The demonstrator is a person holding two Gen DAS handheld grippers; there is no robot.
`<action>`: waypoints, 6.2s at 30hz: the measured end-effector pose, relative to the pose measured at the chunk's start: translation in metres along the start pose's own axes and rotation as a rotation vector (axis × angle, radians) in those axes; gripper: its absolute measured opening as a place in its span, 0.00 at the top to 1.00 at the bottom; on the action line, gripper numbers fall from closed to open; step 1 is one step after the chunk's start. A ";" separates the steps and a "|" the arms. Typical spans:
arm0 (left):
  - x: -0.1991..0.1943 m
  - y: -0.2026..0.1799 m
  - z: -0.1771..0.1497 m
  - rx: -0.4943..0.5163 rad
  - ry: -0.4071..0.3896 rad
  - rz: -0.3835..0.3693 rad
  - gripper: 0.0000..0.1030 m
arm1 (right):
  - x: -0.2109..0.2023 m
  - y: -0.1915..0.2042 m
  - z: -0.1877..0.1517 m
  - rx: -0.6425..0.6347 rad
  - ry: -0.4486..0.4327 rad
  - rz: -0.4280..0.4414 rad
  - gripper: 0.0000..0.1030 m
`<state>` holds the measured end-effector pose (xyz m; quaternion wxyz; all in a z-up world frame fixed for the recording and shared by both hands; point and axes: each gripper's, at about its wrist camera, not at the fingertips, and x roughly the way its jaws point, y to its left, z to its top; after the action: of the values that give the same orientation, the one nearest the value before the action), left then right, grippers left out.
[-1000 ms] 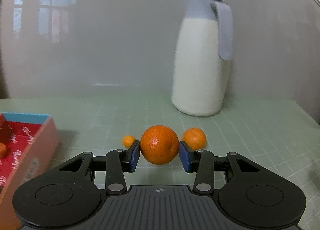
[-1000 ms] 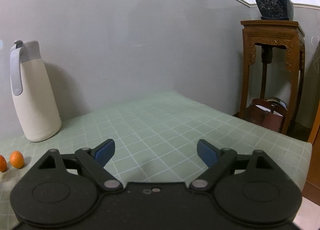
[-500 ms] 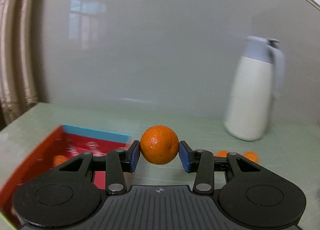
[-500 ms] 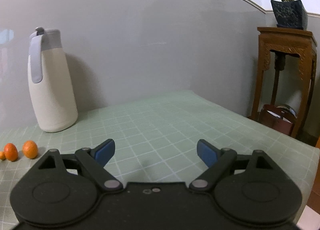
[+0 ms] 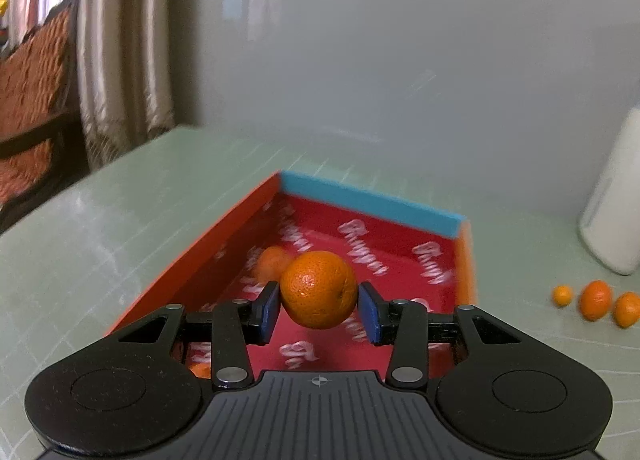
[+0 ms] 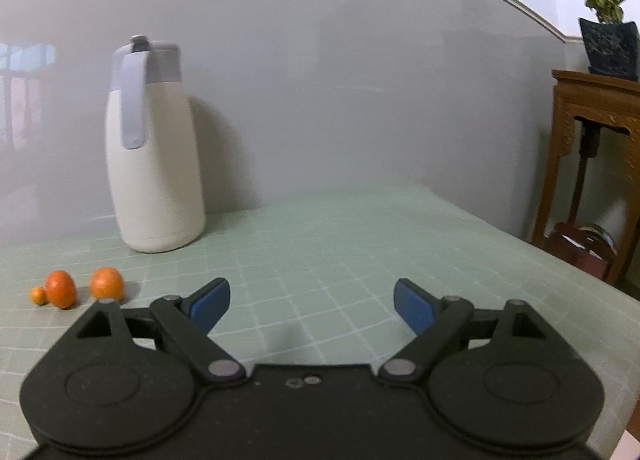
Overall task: Organize fruits
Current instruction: 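Carry the mandarin with the left tool over the box, then open the left tool to drop the mandarin into the box, then close the right tool on another large mandarin, then carry the mandarin with the right tool into the box and open, then withdraw the right tool while the left tool moves toward the last mandarin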
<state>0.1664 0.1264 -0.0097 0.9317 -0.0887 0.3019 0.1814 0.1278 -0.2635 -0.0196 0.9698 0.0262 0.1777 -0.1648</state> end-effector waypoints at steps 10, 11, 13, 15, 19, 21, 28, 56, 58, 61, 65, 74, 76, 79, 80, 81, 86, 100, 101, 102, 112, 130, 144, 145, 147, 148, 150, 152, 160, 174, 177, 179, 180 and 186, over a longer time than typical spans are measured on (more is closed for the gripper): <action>0.000 0.014 -0.003 -0.037 0.036 0.010 0.59 | -0.007 0.047 0.005 -0.046 -0.011 0.086 0.14; -0.001 0.015 -0.004 -0.033 0.042 0.007 0.59 | -0.008 0.054 0.005 -0.055 -0.012 0.098 0.14; 0.000 0.019 -0.005 -0.035 0.059 -0.006 0.58 | -0.008 0.066 0.005 -0.065 -0.009 0.124 0.14; -0.004 0.023 -0.007 -0.044 0.050 -0.012 0.57 | -0.008 0.077 0.005 -0.078 -0.007 0.143 0.14; -0.019 0.030 -0.008 -0.040 -0.001 -0.005 0.29 | -0.007 0.095 0.004 -0.107 0.002 0.181 0.14; -0.030 0.035 -0.008 -0.034 -0.042 0.006 0.27 | -0.006 0.103 0.002 -0.123 0.010 0.196 0.14; -0.051 0.057 -0.015 -0.050 -0.096 0.005 0.24 | 0.003 0.126 -0.003 -0.155 0.048 0.244 0.14; -0.060 0.105 -0.038 -0.109 -0.177 0.098 0.13 | 0.060 0.148 -0.003 -0.184 0.169 0.283 0.32; -0.058 0.107 -0.039 -0.114 -0.169 0.100 0.13 | 0.068 0.147 -0.001 -0.178 0.178 0.281 0.38; -0.058 0.106 -0.039 -0.111 -0.171 0.100 0.12 | 0.079 0.148 -0.001 -0.170 0.192 0.278 0.42; -0.058 0.104 -0.040 -0.104 -0.168 0.100 0.12 | 0.091 0.149 0.002 -0.159 0.208 0.284 0.41; -0.058 0.107 -0.040 -0.114 -0.157 0.105 0.11 | 0.107 0.151 0.005 -0.173 0.231 0.292 0.55; -0.058 0.107 -0.041 -0.111 -0.158 0.111 0.10 | 0.107 0.152 0.004 -0.175 0.240 0.305 0.62; -0.058 0.109 -0.041 -0.113 -0.158 0.116 0.10 | 0.105 0.154 0.003 -0.189 0.233 0.303 0.64; -0.058 0.109 -0.041 -0.114 -0.158 0.116 0.10 | 0.104 0.154 0.003 -0.184 0.232 0.308 0.64; -0.058 0.110 -0.041 -0.115 -0.159 0.119 0.10 | 0.101 0.153 0.003 -0.178 0.224 0.306 0.64; -0.058 0.115 -0.042 -0.132 -0.152 0.120 0.09 | 0.070 0.149 0.013 -0.165 0.158 0.333 0.64; -0.076 0.158 -0.051 -0.199 -0.156 0.187 0.06 | -0.035 0.205 0.019 -0.223 0.076 0.657 0.64; -0.077 0.162 -0.052 -0.202 -0.158 0.195 0.06 | -0.040 0.209 0.018 -0.231 0.076 0.678 0.64; -0.078 0.166 -0.052 -0.207 -0.159 0.202 0.06 | -0.043 0.214 0.017 -0.237 0.077 0.697 0.64; -0.085 0.198 -0.060 -0.249 -0.156 0.249 0.03 | -0.088 0.264 -0.003 -0.326 0.098 0.862 0.64; -0.086 0.203 -0.063 -0.227 -0.145 0.249 0.03 | -0.095 0.293 -0.020 -0.415 0.107 0.867 0.61; -0.087 0.180 -0.062 -0.183 -0.156 0.211 0.03 | -0.096 0.263 -0.007 -0.365 0.051 0.810 0.36; -0.087 0.176 -0.061 -0.177 -0.160 0.203 0.03 | -0.095 0.257 -0.005 -0.355 0.050 0.800 0.36; -0.088 0.168 -0.061 -0.165 -0.166 0.191 0.03 | -0.090 0.245 -0.002 -0.335 0.046 0.775 0.31; -0.089 0.163 -0.061 -0.156 -0.169 0.183 0.03 | -0.088 0.238 0.000 -0.323 0.045 0.761 0.30; -0.091 0.154 -0.061 -0.143 -0.177 0.169 0.03 | -0.083 0.223 0.004 -0.298 0.039 0.728 0.25; -0.092 0.146 -0.061 -0.130 -0.188 0.154 0.03 | -0.078 0.208 0.006 -0.278 0.038 0.695 0.24; -0.098 0.101 -0.062 -0.047 -0.226 0.084 0.03 | -0.051 0.133 0.011 -0.143 0.059 0.537 0.22; -0.119 -0.002 -0.054 0.128 -0.252 -0.133 0.03 | -0.035 0.032 0.008 0.008 0.047 0.367 0.21; -0.117 -0.036 -0.050 0.171 -0.250 -0.186 0.03 | -0.035 0.017 0.006 0.013 0.034 0.315 0.21; -0.115 -0.057 -0.050 0.203 -0.252 -0.211 0.03 | -0.035 0.009 0.006 0.020 0.030 0.279 0.21; -0.113 -0.068 -0.051 0.220 -0.251 -0.222 0.03 | -0.035 0.005 0.005 0.020 0.022 0.255 0.21; -0.099 -0.133 -0.059 0.332 -0.247 -0.276 0.03 | -0.036 -0.019 0.002 0.027 -0.006 0.179 0.22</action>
<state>0.1127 -0.0402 0.0093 0.9793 0.0481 0.1964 0.0098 0.0911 -0.2702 -0.0047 0.9807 0.0545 0.1697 -0.0797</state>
